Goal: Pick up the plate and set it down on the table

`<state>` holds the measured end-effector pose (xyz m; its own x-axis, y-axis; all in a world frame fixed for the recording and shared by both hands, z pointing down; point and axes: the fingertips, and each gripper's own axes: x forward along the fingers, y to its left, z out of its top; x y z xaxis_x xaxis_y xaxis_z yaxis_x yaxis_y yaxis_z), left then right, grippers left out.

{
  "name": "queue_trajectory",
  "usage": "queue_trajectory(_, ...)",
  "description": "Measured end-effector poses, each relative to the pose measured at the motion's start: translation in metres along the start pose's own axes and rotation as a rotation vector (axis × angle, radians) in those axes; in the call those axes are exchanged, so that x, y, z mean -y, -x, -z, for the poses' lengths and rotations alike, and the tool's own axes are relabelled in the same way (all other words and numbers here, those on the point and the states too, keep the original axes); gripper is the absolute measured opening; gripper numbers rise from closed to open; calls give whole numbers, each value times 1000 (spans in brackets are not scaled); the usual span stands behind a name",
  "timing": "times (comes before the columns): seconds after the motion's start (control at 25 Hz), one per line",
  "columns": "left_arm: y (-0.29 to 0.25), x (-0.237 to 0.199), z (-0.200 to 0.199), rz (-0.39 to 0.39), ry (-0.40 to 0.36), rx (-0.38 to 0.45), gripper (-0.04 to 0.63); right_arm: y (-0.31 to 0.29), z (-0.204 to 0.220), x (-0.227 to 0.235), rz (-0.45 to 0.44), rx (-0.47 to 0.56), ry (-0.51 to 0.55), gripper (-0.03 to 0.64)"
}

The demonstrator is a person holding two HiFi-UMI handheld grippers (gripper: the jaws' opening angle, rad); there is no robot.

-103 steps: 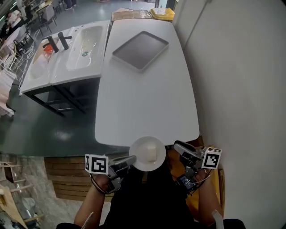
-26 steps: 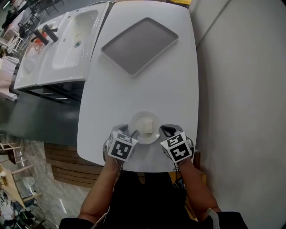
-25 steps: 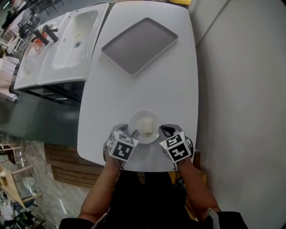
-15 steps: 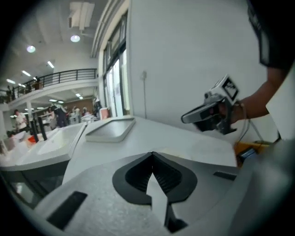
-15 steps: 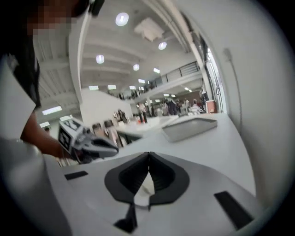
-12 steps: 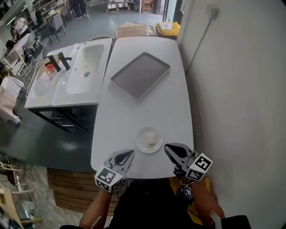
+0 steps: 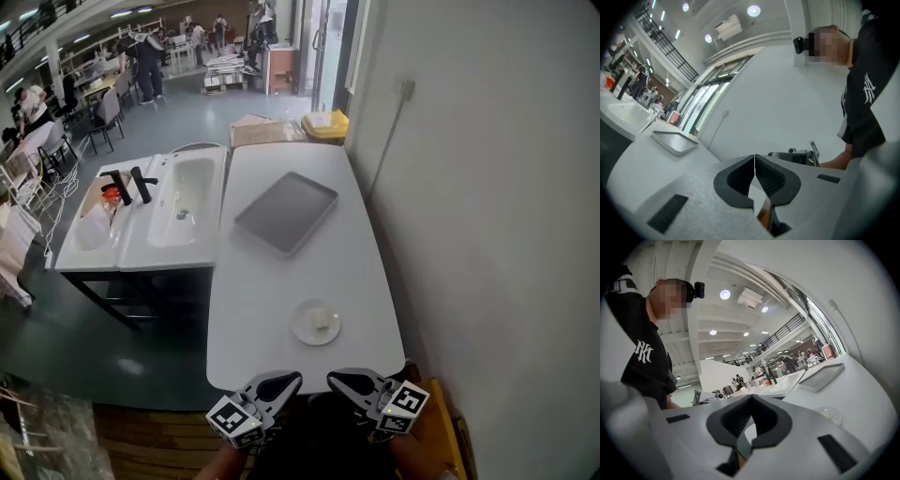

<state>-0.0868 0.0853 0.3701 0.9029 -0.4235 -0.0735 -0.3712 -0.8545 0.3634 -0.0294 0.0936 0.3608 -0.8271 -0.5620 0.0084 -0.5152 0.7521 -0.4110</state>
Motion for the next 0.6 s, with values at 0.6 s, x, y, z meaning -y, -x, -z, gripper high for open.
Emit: queue_trajectory(0.6, 9, 54, 17, 11, 18, -111, 6, 38, -17, -28, -99, 3, -55, 3)
